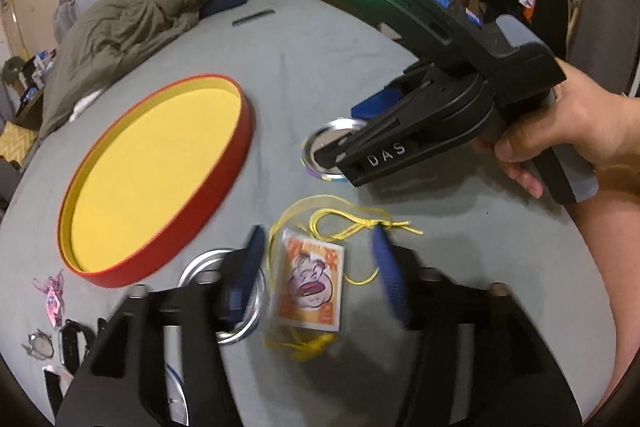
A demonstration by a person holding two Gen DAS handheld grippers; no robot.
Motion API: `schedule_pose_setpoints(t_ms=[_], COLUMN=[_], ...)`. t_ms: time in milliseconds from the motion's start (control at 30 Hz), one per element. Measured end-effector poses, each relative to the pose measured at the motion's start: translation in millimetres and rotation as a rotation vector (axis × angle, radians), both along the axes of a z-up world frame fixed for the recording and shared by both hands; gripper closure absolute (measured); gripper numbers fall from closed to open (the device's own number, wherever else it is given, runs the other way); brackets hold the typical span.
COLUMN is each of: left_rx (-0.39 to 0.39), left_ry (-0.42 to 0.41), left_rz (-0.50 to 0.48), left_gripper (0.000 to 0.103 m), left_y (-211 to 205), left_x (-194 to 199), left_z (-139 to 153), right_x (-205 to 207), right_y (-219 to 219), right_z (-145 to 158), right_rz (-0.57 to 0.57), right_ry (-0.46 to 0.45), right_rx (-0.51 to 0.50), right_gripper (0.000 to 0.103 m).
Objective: Organize jewelry
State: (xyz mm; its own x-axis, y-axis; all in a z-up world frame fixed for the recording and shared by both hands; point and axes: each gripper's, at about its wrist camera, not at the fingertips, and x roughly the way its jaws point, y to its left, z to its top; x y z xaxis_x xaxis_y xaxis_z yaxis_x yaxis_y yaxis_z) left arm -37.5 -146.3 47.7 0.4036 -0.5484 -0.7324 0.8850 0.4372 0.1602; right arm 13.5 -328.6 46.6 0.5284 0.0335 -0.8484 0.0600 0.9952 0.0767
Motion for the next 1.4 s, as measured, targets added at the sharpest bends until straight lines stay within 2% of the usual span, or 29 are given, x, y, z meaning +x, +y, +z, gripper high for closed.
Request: schedule_pose_setpoints(t_ms=[167,233,333,467,567,733,1000,1167,1400], left_rx=[-0.016,-0.03,-0.071,-0.112,-0.123,-0.176,-0.228,-0.239,-0.197], left_ry=[-0.024,-0.041,-0.044,-0.032,-0.045,-0.012,-0.017,0.001,0.02], left_rz=[0.069,0.12,0.216,0.335,0.42,0.549,0.792,0.877,0.951], left_gripper=[0.028,0.018,0.012,0.01,0.007,0.006,0.006,0.006,0.006], left_y=[6.8,12.3,25.2,43.0,54.6,84.8,128.5,142.4,146.2], left_x=[0.6,1.4,4.9,10.4,12.2,15.2,12.1,10.5,15.7], left_z=[11.3,16.9,25.6,30.6,31.4,29.3,19.2,5.7,-9.0], right_x=[-1.3,-1.3,-1.3,-3.5,-4.5,-9.7,-26.3,-41.1,-48.4], right_y=[-1.5,0.2,7.3,18.7,25.0,39.2,59.7,75.0,93.4], right_z=[14.1,20.8,29.0,36.1,39.8,43.3,36.5,23.1,8.8], right_rz=[-0.004,-0.001,0.015,0.035,0.051,0.084,0.159,0.212,0.303], right_ry=[-0.05,-0.07,-0.089,-0.11,-0.127,-0.151,-0.176,-0.162,-0.166], right_rx=[0.016,0.023,0.027,0.033,0.045,0.055,0.057,0.025,0.001], right_gripper=[0.032,0.025,0.024,0.02,0.02,0.02,0.02,0.02,0.02])
